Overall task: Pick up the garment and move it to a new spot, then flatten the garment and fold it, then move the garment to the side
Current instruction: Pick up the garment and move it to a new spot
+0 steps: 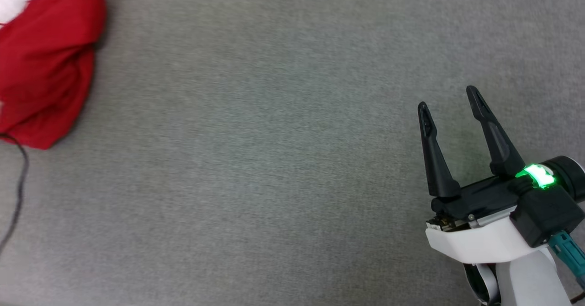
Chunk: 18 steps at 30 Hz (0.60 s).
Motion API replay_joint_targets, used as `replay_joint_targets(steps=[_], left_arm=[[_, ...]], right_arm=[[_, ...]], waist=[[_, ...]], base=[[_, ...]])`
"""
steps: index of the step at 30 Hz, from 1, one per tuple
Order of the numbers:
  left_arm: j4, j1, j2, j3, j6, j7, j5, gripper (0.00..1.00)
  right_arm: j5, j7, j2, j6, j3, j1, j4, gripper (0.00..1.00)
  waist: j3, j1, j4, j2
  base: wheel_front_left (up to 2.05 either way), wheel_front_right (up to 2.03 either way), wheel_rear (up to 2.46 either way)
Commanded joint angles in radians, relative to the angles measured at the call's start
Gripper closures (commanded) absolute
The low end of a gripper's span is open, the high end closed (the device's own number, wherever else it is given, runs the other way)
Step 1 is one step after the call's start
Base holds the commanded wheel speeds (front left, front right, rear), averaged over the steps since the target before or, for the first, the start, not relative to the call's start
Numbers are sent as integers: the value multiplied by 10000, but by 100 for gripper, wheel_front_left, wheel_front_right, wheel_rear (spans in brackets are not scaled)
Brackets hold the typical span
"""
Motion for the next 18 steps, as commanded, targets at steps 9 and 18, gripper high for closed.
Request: replay_joint_targets(steps=[9, 18], left_arm=[[1719, -1802, 2348, 29, 29, 5333, -2799, 0], [3064, -2144, 2666, -217, 618, 6820, -3043, 0]], right_arm=[[73, -21, -7, -3, 346, -394, -173, 0], [-90, -21, -5, -3, 742, -310, -226, 0]], waist=[[1439, -3, -1474, 0], [1963, -3, -2040, 0]], base=[[0, 0, 0], [0, 0, 0]])
